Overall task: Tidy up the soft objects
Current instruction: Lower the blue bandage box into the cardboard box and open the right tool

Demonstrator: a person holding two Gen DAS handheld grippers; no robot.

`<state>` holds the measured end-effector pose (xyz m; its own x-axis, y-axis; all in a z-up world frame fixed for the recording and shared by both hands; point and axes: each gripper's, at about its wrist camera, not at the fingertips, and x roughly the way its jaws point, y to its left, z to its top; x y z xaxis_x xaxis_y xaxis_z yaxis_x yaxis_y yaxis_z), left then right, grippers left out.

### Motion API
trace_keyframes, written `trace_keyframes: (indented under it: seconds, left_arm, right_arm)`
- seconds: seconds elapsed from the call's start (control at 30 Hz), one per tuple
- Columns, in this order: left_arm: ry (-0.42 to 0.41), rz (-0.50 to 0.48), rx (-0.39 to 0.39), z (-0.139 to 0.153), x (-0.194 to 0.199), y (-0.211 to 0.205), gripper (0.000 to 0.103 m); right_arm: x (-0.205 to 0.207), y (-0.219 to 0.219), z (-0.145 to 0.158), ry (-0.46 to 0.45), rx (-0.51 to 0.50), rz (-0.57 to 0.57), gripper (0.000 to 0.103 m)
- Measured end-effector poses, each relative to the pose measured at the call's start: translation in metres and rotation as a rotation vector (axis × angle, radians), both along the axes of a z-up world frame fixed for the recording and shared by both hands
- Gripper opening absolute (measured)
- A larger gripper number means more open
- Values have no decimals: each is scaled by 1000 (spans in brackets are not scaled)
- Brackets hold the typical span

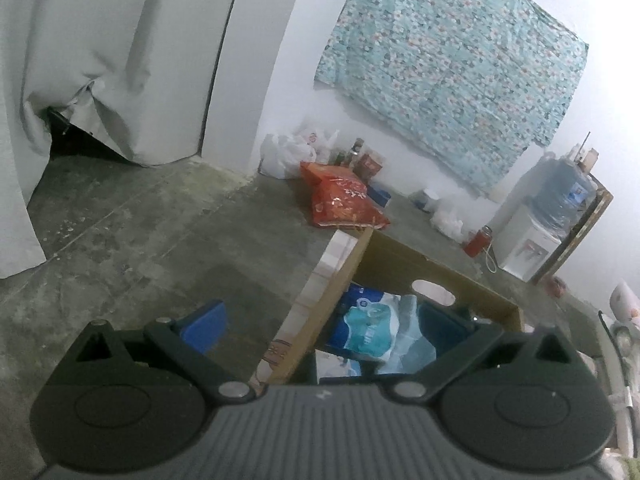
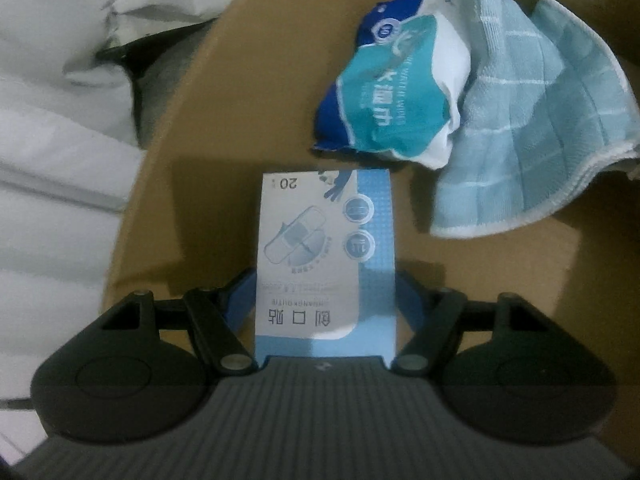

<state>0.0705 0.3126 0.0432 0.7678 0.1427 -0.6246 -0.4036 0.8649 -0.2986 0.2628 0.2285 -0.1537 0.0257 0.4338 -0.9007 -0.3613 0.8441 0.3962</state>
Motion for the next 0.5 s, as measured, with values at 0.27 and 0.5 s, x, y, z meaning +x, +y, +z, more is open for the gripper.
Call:
trace_keyframes:
  seconds: [0.27, 0.5]
  left_arm:
    - [5, -3, -12, -6, -1, 2, 103]
    - [-2, 2, 0, -5, -2, -2, 103]
  right_arm:
    - [-2, -13, -7, 1, 50, -164, 73]
    - [-6, -42, -4, 82, 200, -290, 74]
